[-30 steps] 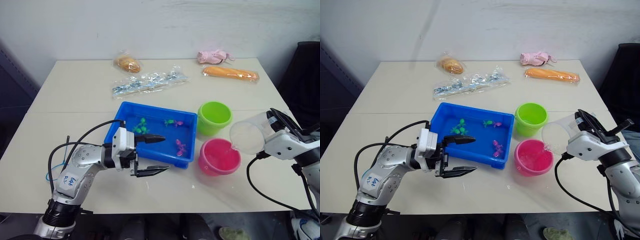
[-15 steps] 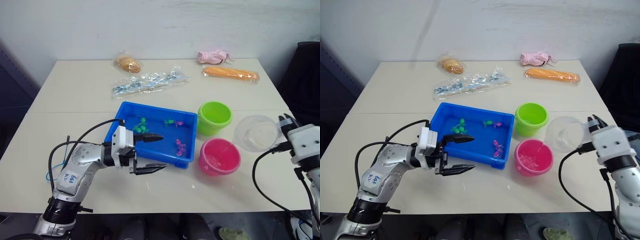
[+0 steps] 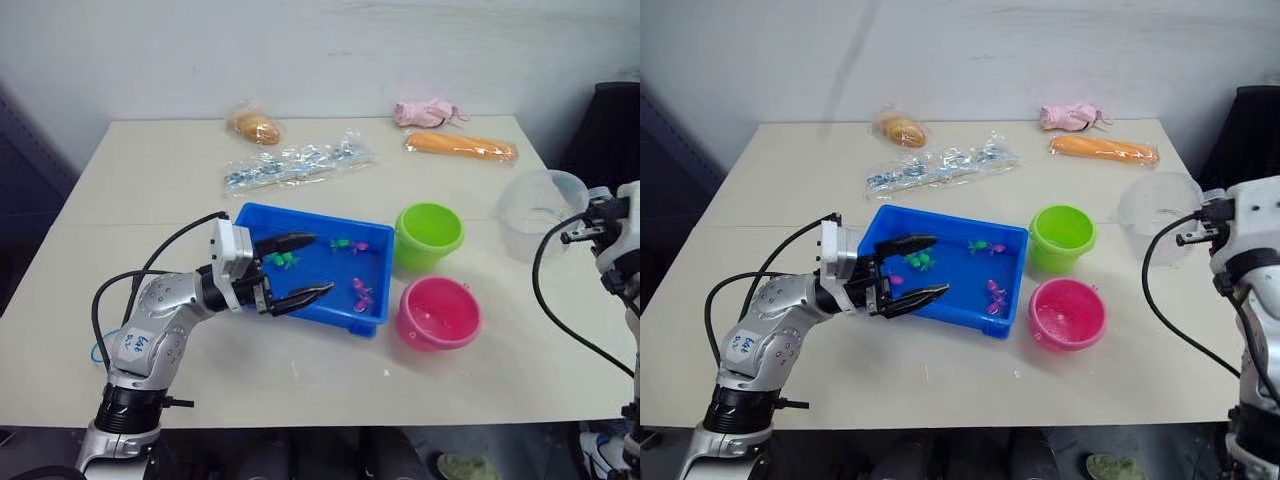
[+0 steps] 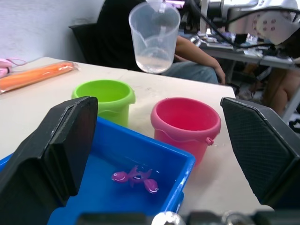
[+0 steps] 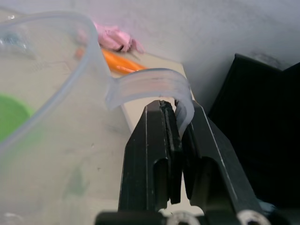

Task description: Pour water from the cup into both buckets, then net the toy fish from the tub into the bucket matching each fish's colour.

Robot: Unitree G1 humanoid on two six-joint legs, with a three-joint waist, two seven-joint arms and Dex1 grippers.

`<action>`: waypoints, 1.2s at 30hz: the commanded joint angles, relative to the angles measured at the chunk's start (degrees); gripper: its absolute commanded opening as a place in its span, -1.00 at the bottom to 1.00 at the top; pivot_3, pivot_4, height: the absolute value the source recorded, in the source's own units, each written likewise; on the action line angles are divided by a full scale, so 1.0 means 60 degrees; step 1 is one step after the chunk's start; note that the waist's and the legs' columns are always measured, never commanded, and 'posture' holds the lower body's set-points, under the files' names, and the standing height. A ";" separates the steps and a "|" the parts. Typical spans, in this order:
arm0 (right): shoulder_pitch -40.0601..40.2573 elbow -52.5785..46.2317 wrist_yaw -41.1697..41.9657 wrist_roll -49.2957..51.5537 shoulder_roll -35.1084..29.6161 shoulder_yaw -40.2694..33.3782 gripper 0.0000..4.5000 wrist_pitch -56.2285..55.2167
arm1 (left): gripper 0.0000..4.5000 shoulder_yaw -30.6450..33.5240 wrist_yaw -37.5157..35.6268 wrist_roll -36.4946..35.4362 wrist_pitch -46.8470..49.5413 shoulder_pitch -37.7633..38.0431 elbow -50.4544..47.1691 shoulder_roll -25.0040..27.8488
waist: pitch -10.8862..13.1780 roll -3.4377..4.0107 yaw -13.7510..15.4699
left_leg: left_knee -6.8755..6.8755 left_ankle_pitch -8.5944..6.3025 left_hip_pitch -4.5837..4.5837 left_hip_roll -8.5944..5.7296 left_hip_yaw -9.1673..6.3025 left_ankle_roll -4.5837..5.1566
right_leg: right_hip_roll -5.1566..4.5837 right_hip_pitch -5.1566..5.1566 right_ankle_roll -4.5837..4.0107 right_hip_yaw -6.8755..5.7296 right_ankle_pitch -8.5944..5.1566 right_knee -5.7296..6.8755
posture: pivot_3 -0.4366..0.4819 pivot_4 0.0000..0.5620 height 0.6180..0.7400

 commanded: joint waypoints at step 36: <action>-0.3231 0.3719 -0.2055 -0.7017 -0.0910 0.4537 -0.94 -0.5329 | 1.00 -0.0315 0.1331 0.0449 -0.0112 0.0665 -0.1490 -0.0275 | 0.0000 0.0000 -0.0047 | 0.0123 0.0008 -0.0163 -0.0002 0.0006 -0.0016 | 0.0011 -0.0137 0.0018 -0.0004 0.0010 0.0066 | -0.05 -0.47 1.00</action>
